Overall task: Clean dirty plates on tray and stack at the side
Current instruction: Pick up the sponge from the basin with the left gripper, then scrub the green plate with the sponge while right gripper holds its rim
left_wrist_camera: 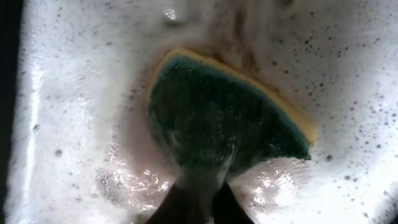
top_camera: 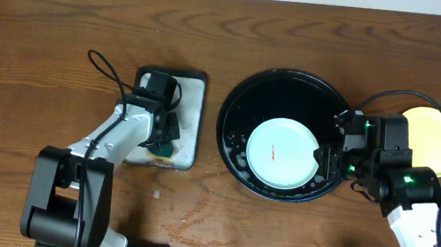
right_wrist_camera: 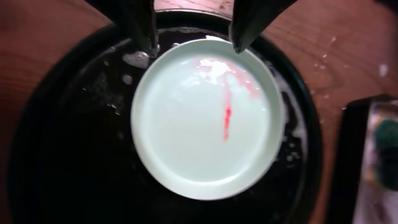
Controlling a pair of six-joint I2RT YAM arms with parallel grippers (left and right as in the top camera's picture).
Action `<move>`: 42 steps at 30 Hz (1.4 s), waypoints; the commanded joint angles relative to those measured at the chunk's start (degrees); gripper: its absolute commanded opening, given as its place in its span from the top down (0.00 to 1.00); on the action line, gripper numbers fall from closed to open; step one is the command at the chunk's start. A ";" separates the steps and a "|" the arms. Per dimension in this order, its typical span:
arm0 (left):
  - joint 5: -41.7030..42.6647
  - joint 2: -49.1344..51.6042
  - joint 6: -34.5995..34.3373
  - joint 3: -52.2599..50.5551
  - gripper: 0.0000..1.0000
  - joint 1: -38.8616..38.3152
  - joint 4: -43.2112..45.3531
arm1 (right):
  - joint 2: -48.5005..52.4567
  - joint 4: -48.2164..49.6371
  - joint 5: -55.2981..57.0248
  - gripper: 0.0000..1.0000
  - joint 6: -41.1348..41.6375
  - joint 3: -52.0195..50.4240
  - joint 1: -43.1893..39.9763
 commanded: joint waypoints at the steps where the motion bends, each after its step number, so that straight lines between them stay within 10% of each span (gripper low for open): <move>1: -0.26 -1.25 1.05 0.83 0.92 0.28 -2.97 | 4.04 0.00 6.03 0.66 2.73 -0.57 0.39; 19: 16.48 -24.22 2.19 3.28 0.93 -3.23 -10.45 | 33.03 13.31 6.32 0.66 0.72 -0.55 -2.16; 22: 16.50 -24.44 -0.44 3.26 0.93 -7.45 -8.96 | 36.41 15.91 6.01 0.80 0.70 -0.57 -2.16; 26: 16.50 -23.30 -4.55 3.26 0.93 -14.64 -4.57 | 38.27 16.44 5.49 0.99 0.70 -0.57 -2.10; 42: 16.46 1.60 -17.16 3.26 0.93 -34.53 27.45 | 38.27 13.49 1.99 0.99 -3.85 -0.57 -0.17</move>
